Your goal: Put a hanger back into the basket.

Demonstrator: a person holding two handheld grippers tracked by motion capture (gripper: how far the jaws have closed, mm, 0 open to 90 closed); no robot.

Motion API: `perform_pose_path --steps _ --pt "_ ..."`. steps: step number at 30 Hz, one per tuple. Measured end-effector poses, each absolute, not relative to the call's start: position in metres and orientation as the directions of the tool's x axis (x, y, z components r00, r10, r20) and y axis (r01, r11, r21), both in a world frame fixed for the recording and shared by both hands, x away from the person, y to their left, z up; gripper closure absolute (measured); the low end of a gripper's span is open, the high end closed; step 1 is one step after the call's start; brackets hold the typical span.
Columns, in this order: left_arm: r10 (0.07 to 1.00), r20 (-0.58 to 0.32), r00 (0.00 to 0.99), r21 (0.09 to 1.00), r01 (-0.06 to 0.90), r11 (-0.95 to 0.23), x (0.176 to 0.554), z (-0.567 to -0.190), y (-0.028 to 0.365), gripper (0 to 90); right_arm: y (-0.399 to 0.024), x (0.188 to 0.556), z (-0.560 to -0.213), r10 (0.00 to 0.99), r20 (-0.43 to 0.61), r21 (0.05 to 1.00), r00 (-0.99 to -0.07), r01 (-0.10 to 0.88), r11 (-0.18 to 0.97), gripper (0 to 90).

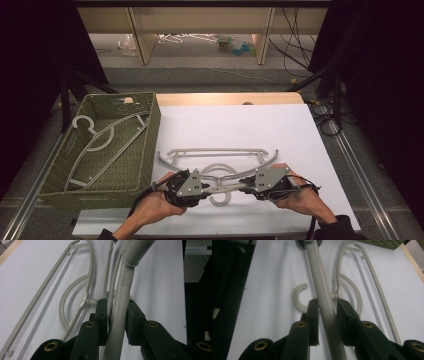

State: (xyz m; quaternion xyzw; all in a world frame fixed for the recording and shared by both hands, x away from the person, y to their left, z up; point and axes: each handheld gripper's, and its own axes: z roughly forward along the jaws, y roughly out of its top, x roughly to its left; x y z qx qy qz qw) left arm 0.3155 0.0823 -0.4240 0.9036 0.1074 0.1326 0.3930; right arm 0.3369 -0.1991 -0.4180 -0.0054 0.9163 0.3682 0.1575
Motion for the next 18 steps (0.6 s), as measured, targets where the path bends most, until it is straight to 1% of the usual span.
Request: perform_pose_path --steps 1,2,3,4,5,8,10,12,13,18 --pt "0.302 0.137 0.943 0.744 0.103 -0.66 0.316 -0.423 0.083 76.0 -0.199 0.338 -0.418 0.129 -0.287 0.682 -0.949 -0.108 0.723 66.2" --pt "0.317 0.105 0.943 0.76 0.129 -0.636 0.316 -0.422 0.082 77.0 -0.198 0.339 -0.417 0.162 -0.287 0.696 -0.944 -0.09 0.713 62.8" --pt "0.34 0.073 0.938 0.77 0.164 -0.617 0.318 -0.42 0.084 78.4 -0.198 0.34 -0.416 0.211 -0.271 0.725 -0.939 -0.055 0.687 54.2" --pt "0.34 0.073 0.938 0.77 0.164 -0.617 0.318 -0.42 0.084 78.5 -0.198 0.34 -0.416 0.211 -0.271 0.725 -0.939 -0.055 0.687 54.2" --pt "0.357 0.052 0.933 0.769 0.191 -0.61 0.32 -0.419 0.086 78.5 -0.197 0.34 -0.415 0.239 -0.264 0.744 -0.934 -0.04 0.667 50.1" --pt "0.423 -0.056 0.904 0.79 0.299 -0.535 0.323 -0.419 0.092 78.6 -0.199 0.341 -0.41 0.313 -0.236 0.79 -0.92 0.006 0.613 43.5" --pt "0.447 -0.114 0.887 0.794 0.352 -0.495 0.327 -0.418 0.097 78.6 -0.199 0.34 -0.407 0.363 -0.218 0.815 -0.906 0.035 0.579 38.6" --pt "0.462 -0.122 0.878 0.792 0.367 -0.488 0.327 -0.418 0.099 78.6 -0.199 0.339 -0.407 0.374 -0.217 0.82 -0.902 0.039 0.571 38.0" --pt "0.468 -0.147 0.872 0.791 0.387 -0.474 0.328 -0.417 0.103 78.6 -0.198 0.338 -0.406 0.383 -0.217 0.826 -0.898 0.04 0.562 37.2" --pt "0.487 -0.184 0.854 0.793 0.421 -0.44 0.326 -0.412 0.11 78.7 -0.199 0.332 -0.402 0.393 -0.208 0.848 -0.896 0.035 0.529 36.1"
